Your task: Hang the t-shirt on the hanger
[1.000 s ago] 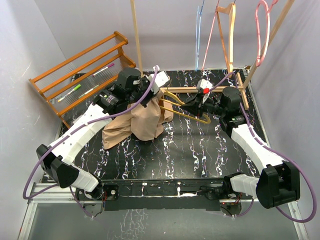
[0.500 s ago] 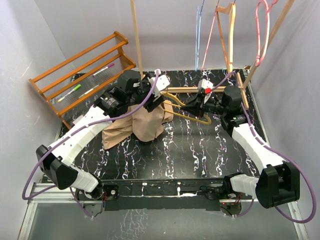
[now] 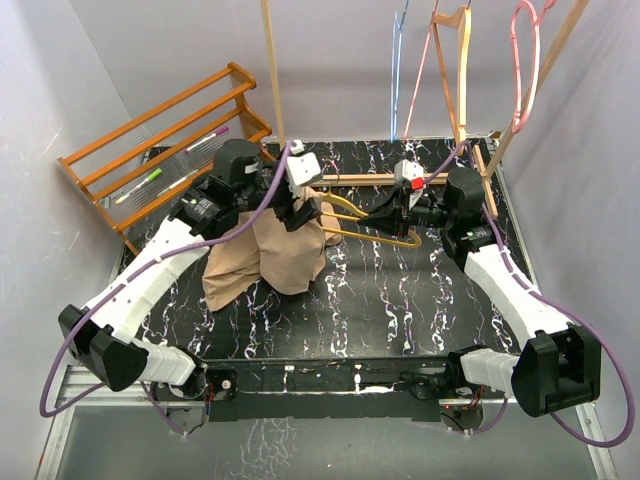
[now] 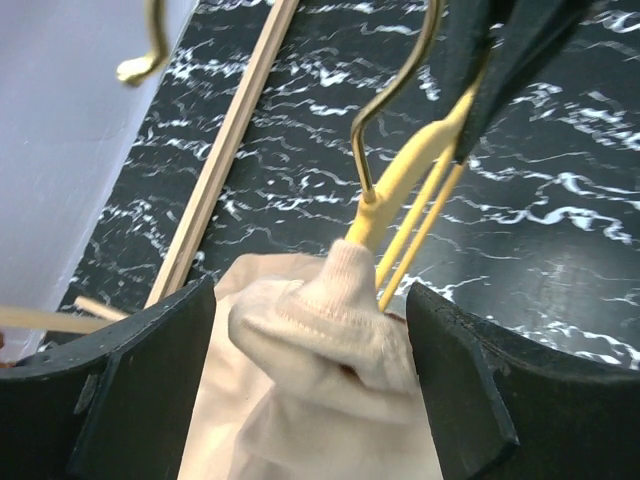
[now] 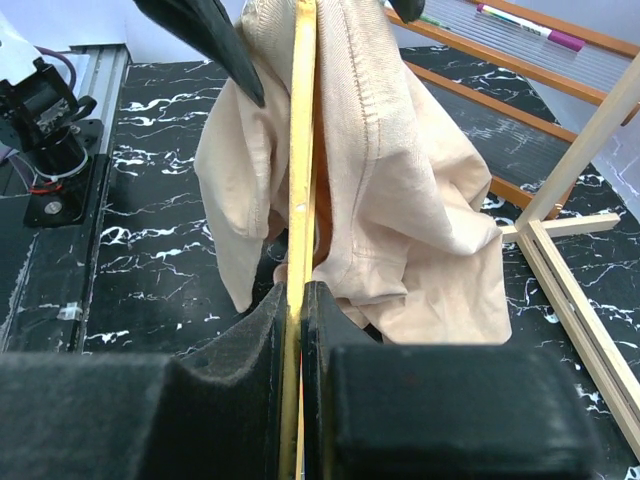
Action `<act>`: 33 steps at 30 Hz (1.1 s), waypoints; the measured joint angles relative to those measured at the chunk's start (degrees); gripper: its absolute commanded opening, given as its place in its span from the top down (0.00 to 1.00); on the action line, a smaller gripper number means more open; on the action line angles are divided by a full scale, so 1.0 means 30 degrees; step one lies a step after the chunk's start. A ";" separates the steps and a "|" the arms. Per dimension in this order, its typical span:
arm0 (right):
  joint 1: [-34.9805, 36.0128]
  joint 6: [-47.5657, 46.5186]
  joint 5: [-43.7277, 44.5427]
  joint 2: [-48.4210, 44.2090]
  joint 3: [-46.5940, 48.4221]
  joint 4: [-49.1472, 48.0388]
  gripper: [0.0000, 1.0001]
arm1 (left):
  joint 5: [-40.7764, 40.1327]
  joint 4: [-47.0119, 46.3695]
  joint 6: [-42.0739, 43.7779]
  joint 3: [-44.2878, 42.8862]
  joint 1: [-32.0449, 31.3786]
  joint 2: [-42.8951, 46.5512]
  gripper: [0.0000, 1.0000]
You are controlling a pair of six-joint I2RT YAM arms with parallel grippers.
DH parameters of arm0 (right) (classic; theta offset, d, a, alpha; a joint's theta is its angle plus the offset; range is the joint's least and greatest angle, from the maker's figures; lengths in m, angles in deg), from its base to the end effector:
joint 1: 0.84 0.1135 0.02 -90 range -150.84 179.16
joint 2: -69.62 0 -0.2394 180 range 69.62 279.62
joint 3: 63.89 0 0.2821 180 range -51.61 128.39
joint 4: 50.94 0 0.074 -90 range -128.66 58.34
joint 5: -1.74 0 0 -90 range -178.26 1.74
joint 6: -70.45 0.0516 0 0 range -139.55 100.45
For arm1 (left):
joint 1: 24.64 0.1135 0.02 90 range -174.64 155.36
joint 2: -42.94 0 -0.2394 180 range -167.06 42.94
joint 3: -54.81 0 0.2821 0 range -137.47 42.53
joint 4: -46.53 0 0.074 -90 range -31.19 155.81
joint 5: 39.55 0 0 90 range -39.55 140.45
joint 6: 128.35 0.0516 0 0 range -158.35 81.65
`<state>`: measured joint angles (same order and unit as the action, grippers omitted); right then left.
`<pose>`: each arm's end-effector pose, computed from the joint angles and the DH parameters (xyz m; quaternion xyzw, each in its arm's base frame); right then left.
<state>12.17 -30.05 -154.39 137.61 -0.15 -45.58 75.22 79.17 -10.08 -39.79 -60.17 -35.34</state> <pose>0.2867 0.1147 0.2987 -0.4751 0.5550 0.4285 0.5316 0.2789 -0.2257 0.3932 0.5223 0.5957 -0.2084 0.5736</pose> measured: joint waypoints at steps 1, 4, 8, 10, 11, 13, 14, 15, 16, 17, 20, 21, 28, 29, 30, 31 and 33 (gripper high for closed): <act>0.0000 -0.0015 -0.0058 0.0000 0.0044 0.0051 0.92 | 0.0729 0.0080 -0.0073 -0.0007 0.0284 0.0131 0.25; 0.0000 -0.0051 -0.0277 0.0015 0.0175 0.0262 0.92 | 0.3381 0.0488 -0.0299 -0.0036 0.1341 0.0532 0.25; 0.0000 -0.0066 -0.0590 0.0153 0.0204 0.0313 0.92 | 0.5625 0.1311 -0.0211 -0.0197 0.2040 0.0685 0.24; 0.0000 -0.0066 -0.0670 0.0262 0.0204 0.0328 0.92 | 0.6244 0.1705 -0.0058 -0.0197 0.2040 0.0670 0.23; 0.0000 -0.0066 -0.0699 0.0291 0.0204 0.0350 0.92 | 0.6470 0.1829 0.0007 -0.0197 0.2047 0.0663 0.23; 0.0000 -0.0066 -0.0772 0.0306 0.0204 0.0401 0.92 | 0.6754 0.1953 0.0146 -0.0197 0.2055 0.0641 0.23; 0.0000 -0.0066 -0.0809 0.0306 0.0204 0.0401 0.92 | 0.6907 0.1989 0.0240 -0.0197 0.2055 0.0619 0.24; 0.0000 -0.0073 -0.0816 0.0306 0.0204 0.0401 0.92 | 0.6980 0.2018 0.0306 -0.0197 0.2062 0.0583 0.25; 0.0000 -0.0095 -0.0816 0.0306 0.0204 0.0415 0.92 | 0.7053 0.2018 0.0386 -0.0197 0.2062 0.0525 0.26; 0.0000 -0.0117 -0.0809 0.0306 0.0204 0.0430 0.92 | 0.7060 0.2004 0.0452 -0.0197 0.2062 0.0423 0.26; 0.0000 -0.0131 -0.0809 0.0306 0.0204 0.0481 0.92 | 0.7023 0.1902 0.0597 -0.0168 0.2062 0.0095 0.33; 0.0000 -0.0131 -0.0809 0.0306 0.0204 0.0517 0.92 | 0.6994 0.1829 0.0627 -0.0138 0.2062 -0.0022 0.37; 0.0000 -0.0284 -0.0765 0.0299 0.0204 0.0831 0.92 | 0.6856 0.1122 0.0430 -0.0022 0.2171 -0.0852 0.90; 0.0000 -0.0328 -0.0721 0.0299 0.0204 0.0831 0.92 | 0.6863 0.1056 0.0379 -0.0022 0.2186 -0.0925 1.00; -0.0007 -0.0357 -0.0699 0.0299 0.0204 0.0845 0.92 | 0.6863 0.1005 0.0386 -0.0022 0.2186 -0.0962 1.00; -0.0036 -0.0393 -0.0554 0.0299 0.0211 0.0838 0.92 | 0.6994 0.1064 0.0342 -0.0022 0.2193 -0.0976 1.00; -0.0138 -0.0466 -0.0437 0.0299 0.0211 0.0845 0.92 | 0.7235 0.1217 0.0299 -0.0022 0.2215 -0.0976 1.00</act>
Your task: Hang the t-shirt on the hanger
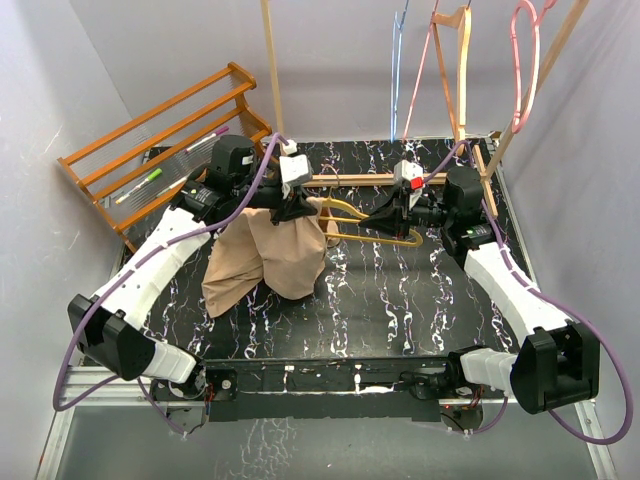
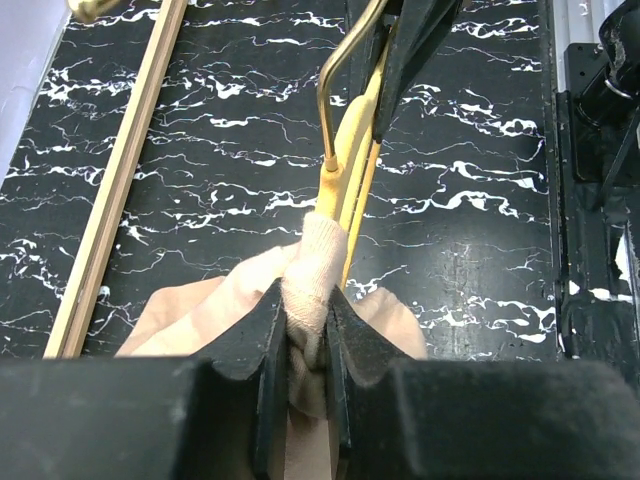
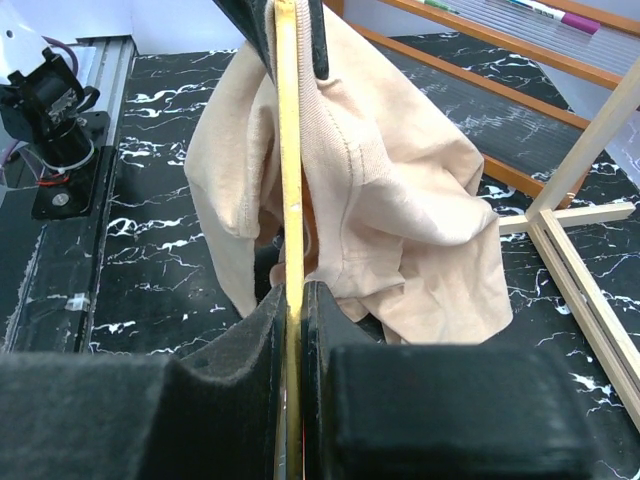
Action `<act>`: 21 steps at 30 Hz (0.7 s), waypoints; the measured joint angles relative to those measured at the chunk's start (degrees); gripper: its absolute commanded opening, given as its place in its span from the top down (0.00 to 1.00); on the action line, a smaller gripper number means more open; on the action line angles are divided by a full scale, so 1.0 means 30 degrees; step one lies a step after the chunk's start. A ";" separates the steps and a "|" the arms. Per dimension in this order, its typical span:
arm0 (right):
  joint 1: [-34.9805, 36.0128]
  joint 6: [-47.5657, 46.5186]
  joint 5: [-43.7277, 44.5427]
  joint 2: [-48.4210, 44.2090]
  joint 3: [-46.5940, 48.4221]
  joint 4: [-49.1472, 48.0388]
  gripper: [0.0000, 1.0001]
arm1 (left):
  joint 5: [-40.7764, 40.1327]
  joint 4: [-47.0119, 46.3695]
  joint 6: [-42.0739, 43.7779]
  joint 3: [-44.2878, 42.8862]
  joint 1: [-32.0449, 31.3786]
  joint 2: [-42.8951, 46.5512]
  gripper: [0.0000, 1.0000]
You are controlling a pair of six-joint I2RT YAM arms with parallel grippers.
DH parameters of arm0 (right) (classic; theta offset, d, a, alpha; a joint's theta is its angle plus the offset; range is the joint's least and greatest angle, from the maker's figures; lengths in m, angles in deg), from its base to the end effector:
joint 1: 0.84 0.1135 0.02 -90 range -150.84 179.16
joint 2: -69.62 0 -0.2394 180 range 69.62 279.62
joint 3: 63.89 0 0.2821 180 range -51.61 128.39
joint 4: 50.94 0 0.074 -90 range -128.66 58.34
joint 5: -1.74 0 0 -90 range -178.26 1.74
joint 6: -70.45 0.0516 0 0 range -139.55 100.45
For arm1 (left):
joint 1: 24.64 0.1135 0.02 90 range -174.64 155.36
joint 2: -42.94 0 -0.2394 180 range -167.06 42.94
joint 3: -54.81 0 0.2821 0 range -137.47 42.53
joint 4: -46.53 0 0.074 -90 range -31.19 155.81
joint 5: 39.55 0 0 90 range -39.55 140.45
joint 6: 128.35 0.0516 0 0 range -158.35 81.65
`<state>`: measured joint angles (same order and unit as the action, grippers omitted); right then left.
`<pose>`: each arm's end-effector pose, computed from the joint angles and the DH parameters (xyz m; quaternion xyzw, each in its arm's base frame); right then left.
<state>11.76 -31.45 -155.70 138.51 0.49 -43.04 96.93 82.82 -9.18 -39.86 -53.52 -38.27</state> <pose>0.2888 0.1134 0.2945 -0.4774 0.5597 0.4358 0.5185 0.2960 -0.2060 0.3733 0.5623 0.5634 -0.3274 0.5091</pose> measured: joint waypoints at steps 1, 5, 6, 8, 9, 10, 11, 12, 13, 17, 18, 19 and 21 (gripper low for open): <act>-0.0007 -0.0007 0.0000 0.0000 0.0000 0.0022 0.92 | 0.0051 0.0015 -0.0015 0.0000 0.0000 0.0000 1.00; 0.0029 -0.0015 0.0102 0.0000 0.0000 0.0036 0.91 | 0.0299 0.0124 -0.0248 -0.0015 0.0044 -0.0007 1.00; 0.0036 -0.0007 0.0160 0.0000 0.0000 0.0044 0.89 | 0.0313 0.0168 -0.0306 -0.0044 0.0066 -0.0007 1.00; 0.0058 -0.0007 0.0372 0.0000 0.0000 0.0029 0.77 | 0.0386 0.0211 -0.0452 -0.0073 0.0219 -0.0007 1.00; 0.0073 0.0007 0.0495 0.0000 0.0000 0.0029 0.69 | 0.0408 0.0248 -0.0525 -0.0087 0.0284 -0.0007 1.00; 0.0095 0.0015 0.0692 0.0000 0.0007 -0.0015 0.64 | 0.0510 0.0342 -0.0656 -0.0109 0.0393 -0.0007 1.00; 0.0146 0.0036 0.1056 0.0000 0.0066 -0.0036 0.59 | 0.0648 0.0466 -0.0801 -0.0124 0.0554 -0.0007 1.00; 0.0168 0.0058 0.1348 0.0000 0.0124 -0.0095 0.56 | 0.0794 0.0597 -0.0947 -0.0153 0.0794 -0.0007 1.00; 0.0175 0.0109 0.1639 0.0000 0.0189 -0.0160 0.53 | 0.0903 0.0663 -0.1086 -0.0168 0.1115 0.0007 1.00; 0.0168 0.0576 0.2907 0.0000 0.0248 -0.0984 0.47 | 0.1282 0.1282 -0.1290 -0.0182 0.2361 0.0357 1.00; 0.0175 0.0801 0.3257 0.0000 0.0248 -0.1253 0.46 | 0.1311 0.1443 -0.1268 -0.0182 0.2696 0.0474 1.00; 0.0175 0.1049 0.3592 0.0000 0.0248 -0.1537 0.46 | 0.1333 0.1661 -0.1239 -0.0182 0.2943 0.0663 1.00; 0.0175 0.1552 0.4481 0.0000 0.0255 -0.1996 0.46 | 0.1377 0.2164 -0.1144 -0.0189 0.3286 0.1107 1.00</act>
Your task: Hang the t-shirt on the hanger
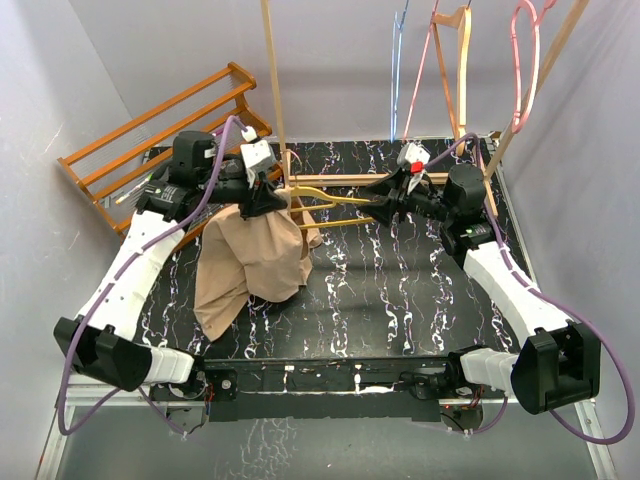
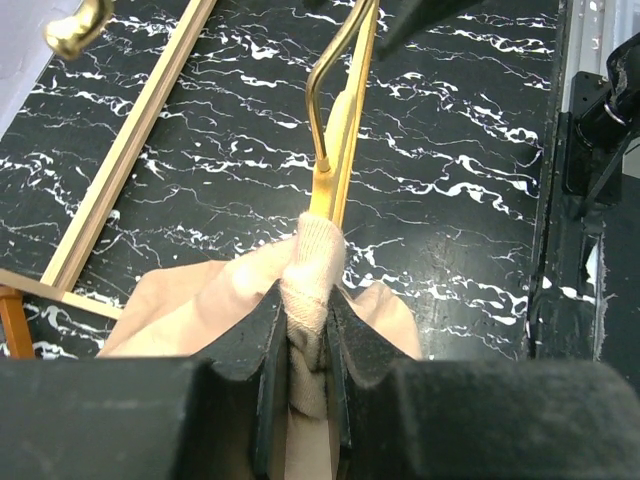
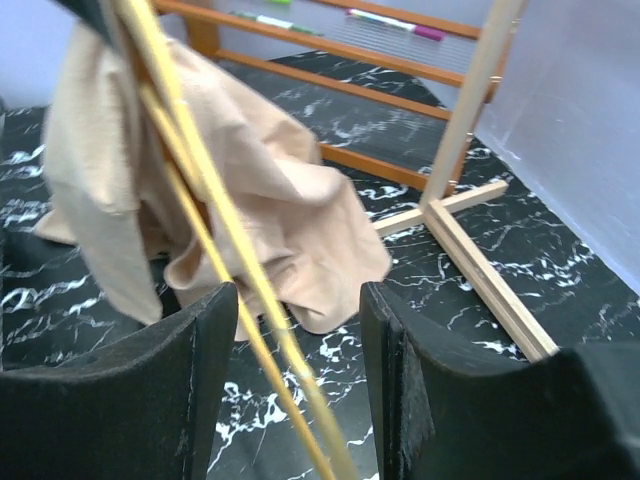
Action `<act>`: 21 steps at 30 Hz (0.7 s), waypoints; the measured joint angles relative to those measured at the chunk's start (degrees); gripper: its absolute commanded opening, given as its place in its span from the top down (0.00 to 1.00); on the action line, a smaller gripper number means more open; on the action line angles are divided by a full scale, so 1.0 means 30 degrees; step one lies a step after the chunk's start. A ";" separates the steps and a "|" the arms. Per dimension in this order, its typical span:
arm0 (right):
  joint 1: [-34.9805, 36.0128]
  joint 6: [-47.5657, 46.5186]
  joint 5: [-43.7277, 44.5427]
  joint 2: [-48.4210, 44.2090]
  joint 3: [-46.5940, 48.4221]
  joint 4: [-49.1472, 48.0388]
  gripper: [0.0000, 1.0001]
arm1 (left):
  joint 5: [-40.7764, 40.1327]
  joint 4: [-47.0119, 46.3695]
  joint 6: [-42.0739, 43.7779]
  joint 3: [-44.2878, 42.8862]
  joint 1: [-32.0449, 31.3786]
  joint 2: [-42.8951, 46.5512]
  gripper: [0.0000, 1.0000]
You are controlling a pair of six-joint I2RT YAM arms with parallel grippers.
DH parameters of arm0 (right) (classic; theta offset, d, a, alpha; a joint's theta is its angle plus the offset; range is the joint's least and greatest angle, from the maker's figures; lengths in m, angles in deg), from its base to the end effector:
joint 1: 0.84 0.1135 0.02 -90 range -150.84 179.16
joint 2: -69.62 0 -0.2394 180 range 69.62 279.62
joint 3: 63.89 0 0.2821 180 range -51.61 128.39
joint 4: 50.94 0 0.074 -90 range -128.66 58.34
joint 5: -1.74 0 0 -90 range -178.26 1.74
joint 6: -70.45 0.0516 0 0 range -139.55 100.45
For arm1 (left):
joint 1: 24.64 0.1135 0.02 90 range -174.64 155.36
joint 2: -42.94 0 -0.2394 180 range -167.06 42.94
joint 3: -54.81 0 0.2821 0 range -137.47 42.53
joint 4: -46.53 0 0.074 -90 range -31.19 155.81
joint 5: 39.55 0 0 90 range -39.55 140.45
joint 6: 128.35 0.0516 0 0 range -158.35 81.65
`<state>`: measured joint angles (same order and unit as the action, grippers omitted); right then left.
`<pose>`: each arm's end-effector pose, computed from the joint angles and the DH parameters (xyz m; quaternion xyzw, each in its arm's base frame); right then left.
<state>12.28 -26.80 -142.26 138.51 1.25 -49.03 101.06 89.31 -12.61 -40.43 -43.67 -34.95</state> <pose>0.3013 0.1131 0.3081 -0.4167 0.5961 0.3667 0.5801 0.3041 -0.1471 0.3859 0.5022 0.6197 -0.3325 0.5032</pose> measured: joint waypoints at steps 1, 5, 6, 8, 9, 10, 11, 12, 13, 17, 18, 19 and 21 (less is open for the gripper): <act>0.0000 0.0313 0.0495 0.0000 0.0022 -0.0124 0.46 | 0.0015 0.0255 0.0066 -0.0022 0.0138 0.0248 1.00; 0.0000 0.1617 0.2441 -0.0015 0.0248 -0.0255 0.46 | 0.0000 0.1195 0.0401 -0.0619 0.0707 0.0940 1.00; 0.0000 0.2018 0.2980 -0.0015 0.0379 -0.0153 0.46 | 0.0000 0.1406 0.0532 -0.0838 0.0889 0.1100 1.00; 0.0000 0.2382 0.3789 -0.0029 0.0568 0.0073 0.46 | 0.0015 0.1661 0.0736 -0.1129 0.1282 0.1260 1.00; 0.0000 0.2492 0.4248 -0.0058 0.0627 0.0240 0.46 | 0.0044 0.1836 0.0823 -0.1290 0.1559 0.1311 1.00; 0.0000 0.2586 0.4641 -0.0109 0.0663 0.0444 0.46 | 0.0066 0.1916 0.0889 -0.1341 0.1727 0.1319 1.00; 0.0000 0.2681 0.5144 -0.0204 0.0663 0.0714 0.46 | 0.0102 0.1989 0.0933 -0.1370 0.1916 0.1326 1.00; 0.0000 0.2798 0.5603 -0.0306 0.0663 0.1013 0.46 | 0.0131 0.2040 0.0933 -0.1370 0.2120 0.1326 1.00; 0.0000 0.2936 0.6076 -0.0415 0.0663 0.1304 0.46 | 0.0131 0.2076 0.0911 -0.1370 0.2295 0.1319 1.00; 0.0000 0.3592 0.7475 -0.0954 0.0532 0.2149 0.51 | 0.0131 0.1734 0.0364 -0.1362 0.2739 0.1282 1.00; 0.0007 0.3891 0.7730 -0.1100 0.0423 0.2302 0.51 | 0.0124 0.1515 0.0080 -0.1355 0.2805 0.1239 1.00; 0.0087 0.4153 0.8021 -0.1246 0.0262 0.2419 0.52 | 0.0109 0.1209 -0.0291 -0.1355 0.2834 0.1166 1.00; 0.0357 0.4896 0.8721 -0.1479 -0.0240 0.2521 0.52 | -0.0015 0.0423 -0.1217 -0.1333 0.2878 0.0962 1.00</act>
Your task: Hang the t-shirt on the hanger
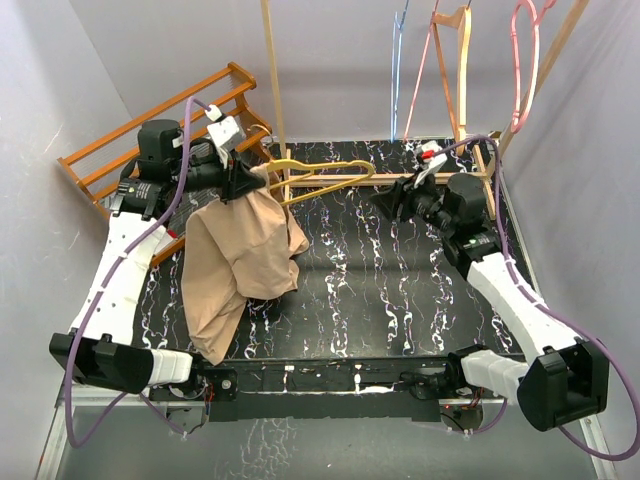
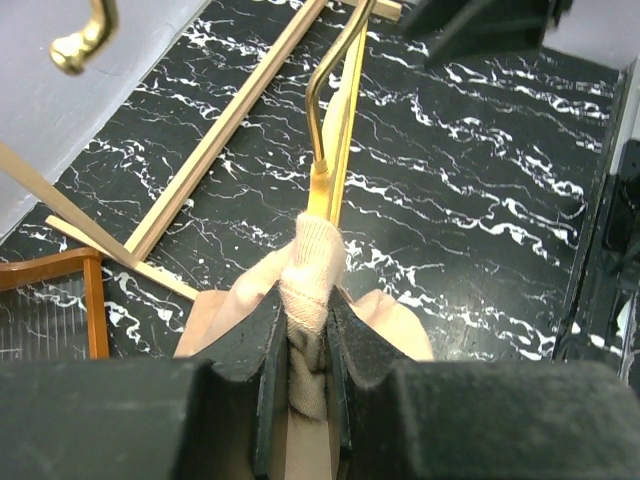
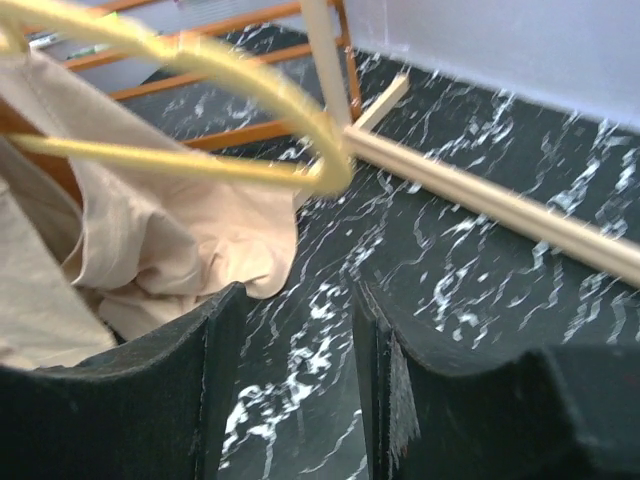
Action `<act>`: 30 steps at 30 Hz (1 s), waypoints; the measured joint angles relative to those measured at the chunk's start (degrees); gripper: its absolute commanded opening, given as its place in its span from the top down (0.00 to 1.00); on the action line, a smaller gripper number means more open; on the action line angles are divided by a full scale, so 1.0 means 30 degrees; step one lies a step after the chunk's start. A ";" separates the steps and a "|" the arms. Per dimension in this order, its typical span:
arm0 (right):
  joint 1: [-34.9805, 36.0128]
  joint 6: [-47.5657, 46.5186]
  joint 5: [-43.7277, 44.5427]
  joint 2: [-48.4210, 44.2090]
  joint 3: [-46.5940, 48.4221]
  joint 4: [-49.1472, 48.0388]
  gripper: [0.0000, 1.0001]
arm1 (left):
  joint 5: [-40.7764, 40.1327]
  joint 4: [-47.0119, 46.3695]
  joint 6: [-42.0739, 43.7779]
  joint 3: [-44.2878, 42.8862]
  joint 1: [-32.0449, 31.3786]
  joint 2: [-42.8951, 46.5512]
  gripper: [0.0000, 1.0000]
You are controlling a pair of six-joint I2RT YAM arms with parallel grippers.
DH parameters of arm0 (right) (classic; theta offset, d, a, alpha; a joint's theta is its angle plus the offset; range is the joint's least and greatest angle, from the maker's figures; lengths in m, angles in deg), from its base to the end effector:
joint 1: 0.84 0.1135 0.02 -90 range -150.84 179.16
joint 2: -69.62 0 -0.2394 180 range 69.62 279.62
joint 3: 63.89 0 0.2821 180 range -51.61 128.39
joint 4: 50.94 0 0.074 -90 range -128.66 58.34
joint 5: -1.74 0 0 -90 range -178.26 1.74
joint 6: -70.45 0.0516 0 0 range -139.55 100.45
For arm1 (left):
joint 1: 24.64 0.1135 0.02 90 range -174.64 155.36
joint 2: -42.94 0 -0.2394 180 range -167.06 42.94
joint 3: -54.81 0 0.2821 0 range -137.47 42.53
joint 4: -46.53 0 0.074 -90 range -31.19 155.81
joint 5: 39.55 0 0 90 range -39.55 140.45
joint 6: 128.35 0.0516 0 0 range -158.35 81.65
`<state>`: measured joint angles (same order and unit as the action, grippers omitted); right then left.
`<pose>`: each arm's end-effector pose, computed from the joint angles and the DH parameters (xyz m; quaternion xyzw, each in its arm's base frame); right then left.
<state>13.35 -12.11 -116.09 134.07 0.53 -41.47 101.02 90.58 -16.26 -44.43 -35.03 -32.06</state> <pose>0.3013 0.1010 0.3096 -0.1987 0.7304 0.2980 0.5816 0.3034 -0.0961 0.4244 0.4427 0.6416 -0.2947 0.5528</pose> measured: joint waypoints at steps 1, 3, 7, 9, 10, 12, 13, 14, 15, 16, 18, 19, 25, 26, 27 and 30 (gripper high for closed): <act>0.0204 0.0313 0.0262 -0.0087 -0.0299 -0.0015 0.52 | -0.0051 -0.0393 -0.0444 0.0036 0.0015 -0.0080 1.00; 0.0976 0.1188 0.0998 -0.0175 -0.1093 -0.0153 0.51 | -0.0131 -0.1370 -0.1530 0.0153 0.0022 -0.0226 1.00; 0.3643 0.3155 0.2907 0.0146 -0.2346 -0.0583 0.49 | -0.0408 -0.3286 -0.3665 0.0525 0.0036 -0.0328 1.00; 0.4794 0.4255 0.3730 0.0481 -0.2681 -0.1392 0.49 | -0.0590 -0.4167 -0.4510 0.0889 0.0036 -0.0328 1.00; 0.5122 0.4728 0.4051 0.0605 -0.2783 -0.1763 0.48 | -0.0670 -0.4641 -0.4940 0.1173 0.0036 -0.0321 1.00; 0.5858 0.5931 0.5071 0.1020 -0.2958 -0.2863 0.47 | -0.0852 -0.5421 -0.5654 0.1902 0.0036 -0.0248 1.00; 0.6091 0.6280 0.5428 0.1246 -0.2958 -0.3271 0.47 | -0.0962 -0.5690 -0.5938 0.2288 0.0036 -0.0197 1.00; 0.6419 0.6688 0.5843 0.1545 -0.2951 -0.3796 0.47 | -0.1049 -0.5872 -0.6171 0.2608 0.0036 -0.0138 1.00; 0.6696 0.6972 0.6193 0.1865 -0.2914 -0.4226 0.47 | -0.1093 -0.5974 -0.6324 0.2798 0.0036 -0.0109 1.00; 0.7009 0.7184 0.6513 0.2259 -0.2841 -0.4626 0.47 | -0.1122 -0.6040 -0.6521 0.2936 0.0036 -0.0109 1.00; 0.7708 0.7592 0.7053 0.3315 -0.2586 -0.5304 0.47 | -0.1144 -0.6171 -0.6827 0.2994 0.0036 -0.0102 1.00; 0.7992 0.7723 0.7293 0.3818 -0.2470 -0.5581 0.47 | -0.1144 -0.6258 -0.6951 0.2994 0.0036 -0.0066 1.00; 0.9034 0.8371 0.8298 0.5843 -0.2397 -0.6943 0.47 | -0.1071 -0.6288 -0.7104 0.2994 0.0044 0.0627 1.00; 0.9165 0.8473 0.8451 0.6025 -0.2397 -0.7162 0.47 | -0.1056 -0.6288 -0.7104 0.2987 0.0051 0.0787 1.00; 0.9267 0.8531 0.8626 0.6142 -0.2397 -0.7373 0.47 | -0.1049 -0.6288 -0.7104 0.2987 0.0051 0.0918 1.00; 0.9566 0.8670 0.8954 0.6317 -0.2397 -0.8182 0.47 | -0.0940 -0.6280 -0.7125 0.2987 0.0051 0.1224 1.00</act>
<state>42.05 13.90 -89.23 153.02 -6.66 -66.02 98.20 71.74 -37.64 -35.47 -34.88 -28.39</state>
